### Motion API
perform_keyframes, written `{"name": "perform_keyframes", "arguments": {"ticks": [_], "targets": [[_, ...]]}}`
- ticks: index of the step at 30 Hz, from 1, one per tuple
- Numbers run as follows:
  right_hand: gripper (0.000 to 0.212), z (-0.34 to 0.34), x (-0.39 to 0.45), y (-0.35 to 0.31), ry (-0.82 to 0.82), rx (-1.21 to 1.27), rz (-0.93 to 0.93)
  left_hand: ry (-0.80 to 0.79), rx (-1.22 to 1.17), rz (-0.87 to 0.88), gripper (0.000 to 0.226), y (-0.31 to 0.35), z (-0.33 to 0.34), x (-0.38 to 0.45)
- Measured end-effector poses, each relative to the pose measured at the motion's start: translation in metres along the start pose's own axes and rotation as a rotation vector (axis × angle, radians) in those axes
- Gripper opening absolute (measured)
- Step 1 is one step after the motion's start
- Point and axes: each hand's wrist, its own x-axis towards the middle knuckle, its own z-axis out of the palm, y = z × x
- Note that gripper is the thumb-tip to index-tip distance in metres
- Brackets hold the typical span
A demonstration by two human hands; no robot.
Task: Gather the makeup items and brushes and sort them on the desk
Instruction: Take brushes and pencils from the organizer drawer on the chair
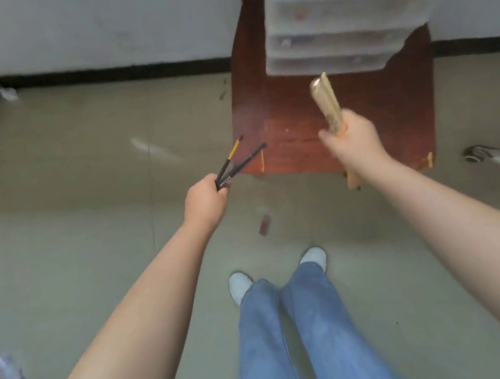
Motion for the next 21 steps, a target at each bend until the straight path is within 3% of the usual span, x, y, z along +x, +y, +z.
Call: {"name": "perform_keyframes", "arguments": {"ticks": [4,6,12,21], "targets": [[0.021,0.105,-0.036,0.050,-0.316,-0.285,0.067,-0.087,-0.004,-0.087,0.034,-0.081,0.039,-0.005],[0.023,0.157,-0.040,0.083,-0.371,-0.353,0.125,-0.125,0.002,-0.126,0.039,-0.127,0.069,0.004],[0.027,0.268,-0.010,0.204,-0.333,-0.553,0.278,-0.231,0.029,-0.164,0.032,-0.234,0.211,0.062],[0.027,0.339,0.082,0.316,-0.200,-0.633,0.189,-0.173,0.058,-0.053,0.039,-0.236,0.377,0.187]]}}
